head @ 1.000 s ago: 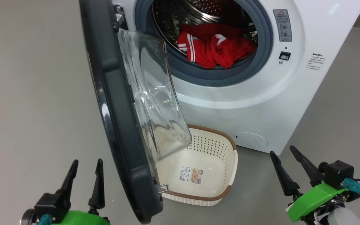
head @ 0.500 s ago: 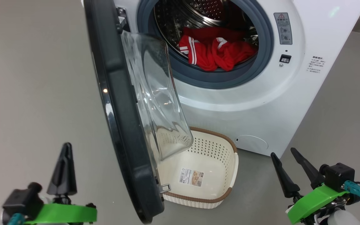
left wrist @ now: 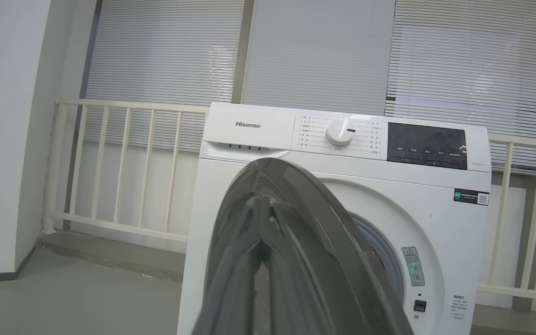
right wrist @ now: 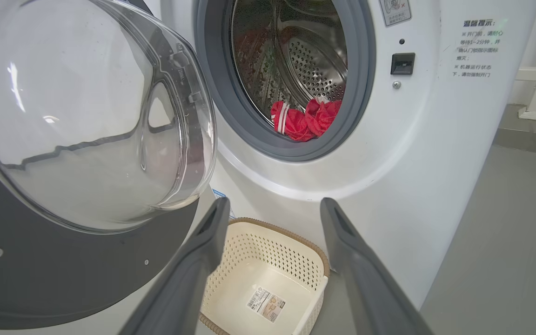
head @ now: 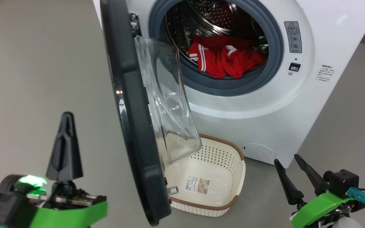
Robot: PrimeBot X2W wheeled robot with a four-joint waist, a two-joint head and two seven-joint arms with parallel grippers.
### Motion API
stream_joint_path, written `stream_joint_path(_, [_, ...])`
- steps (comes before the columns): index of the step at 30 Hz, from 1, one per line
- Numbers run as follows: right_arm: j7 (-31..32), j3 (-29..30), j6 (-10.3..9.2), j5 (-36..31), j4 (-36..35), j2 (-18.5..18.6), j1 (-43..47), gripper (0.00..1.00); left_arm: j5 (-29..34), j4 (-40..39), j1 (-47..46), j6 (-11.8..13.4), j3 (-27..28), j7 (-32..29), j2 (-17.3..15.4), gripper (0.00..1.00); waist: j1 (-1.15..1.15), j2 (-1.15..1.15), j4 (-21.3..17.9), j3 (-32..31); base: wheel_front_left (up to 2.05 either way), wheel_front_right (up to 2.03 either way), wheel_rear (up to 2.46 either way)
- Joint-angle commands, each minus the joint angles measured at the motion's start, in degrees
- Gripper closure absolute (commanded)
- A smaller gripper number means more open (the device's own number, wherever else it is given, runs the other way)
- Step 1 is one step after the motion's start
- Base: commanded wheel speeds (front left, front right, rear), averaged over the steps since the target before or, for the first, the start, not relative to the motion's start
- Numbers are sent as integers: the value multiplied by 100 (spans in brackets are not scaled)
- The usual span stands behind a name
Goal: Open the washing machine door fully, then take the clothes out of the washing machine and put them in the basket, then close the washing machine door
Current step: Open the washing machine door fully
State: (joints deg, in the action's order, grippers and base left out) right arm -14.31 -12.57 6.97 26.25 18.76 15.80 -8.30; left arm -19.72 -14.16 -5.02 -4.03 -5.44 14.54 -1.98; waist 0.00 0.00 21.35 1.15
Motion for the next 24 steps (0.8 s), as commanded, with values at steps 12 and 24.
stream_joint_path(12, [-69, -145, 52, -76, -157, 15, -16, 0, 527, -571, 141, -298, -1115, 46, -135, 100, 0, 0, 22, -46, 0, 0, 0])
stream_joint_path(24, [-69, -208, 52, -55, -155, 23, -24, 0, 12, 402, 153, -344, -2338, -85, -751, 100, 0, 0, -6, -76, 0, 0, 0])
